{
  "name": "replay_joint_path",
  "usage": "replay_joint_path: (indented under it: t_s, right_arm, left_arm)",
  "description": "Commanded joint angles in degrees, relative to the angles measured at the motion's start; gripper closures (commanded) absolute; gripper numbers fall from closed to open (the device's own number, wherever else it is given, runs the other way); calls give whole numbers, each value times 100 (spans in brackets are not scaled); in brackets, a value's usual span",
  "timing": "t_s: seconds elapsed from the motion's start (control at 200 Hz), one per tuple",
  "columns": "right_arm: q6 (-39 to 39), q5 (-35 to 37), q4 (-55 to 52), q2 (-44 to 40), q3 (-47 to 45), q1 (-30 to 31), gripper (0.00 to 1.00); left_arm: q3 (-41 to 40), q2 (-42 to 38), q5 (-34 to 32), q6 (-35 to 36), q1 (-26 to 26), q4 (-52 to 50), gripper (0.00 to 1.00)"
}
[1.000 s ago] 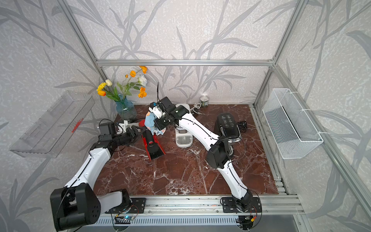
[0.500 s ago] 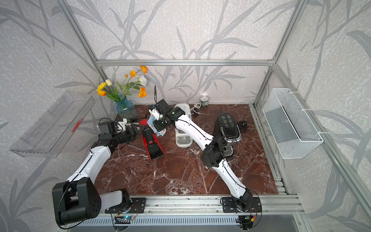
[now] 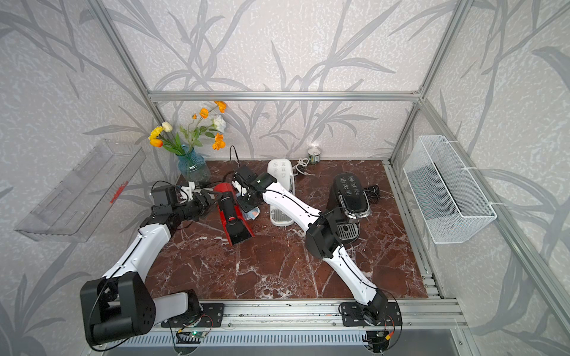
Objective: Wipe the surface of a coffee machine
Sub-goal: Wipe the dirt from the surface of the coffee machine.
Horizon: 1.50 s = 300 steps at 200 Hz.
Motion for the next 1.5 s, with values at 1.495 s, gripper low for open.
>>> replay_joint_path:
  t_s: [1.495]
  right_arm:
    - [430, -1258, 2321, -1344, -1257, 349, 100]
  left_arm:
    - [32, -82, 209, 9, -333, -267, 32]
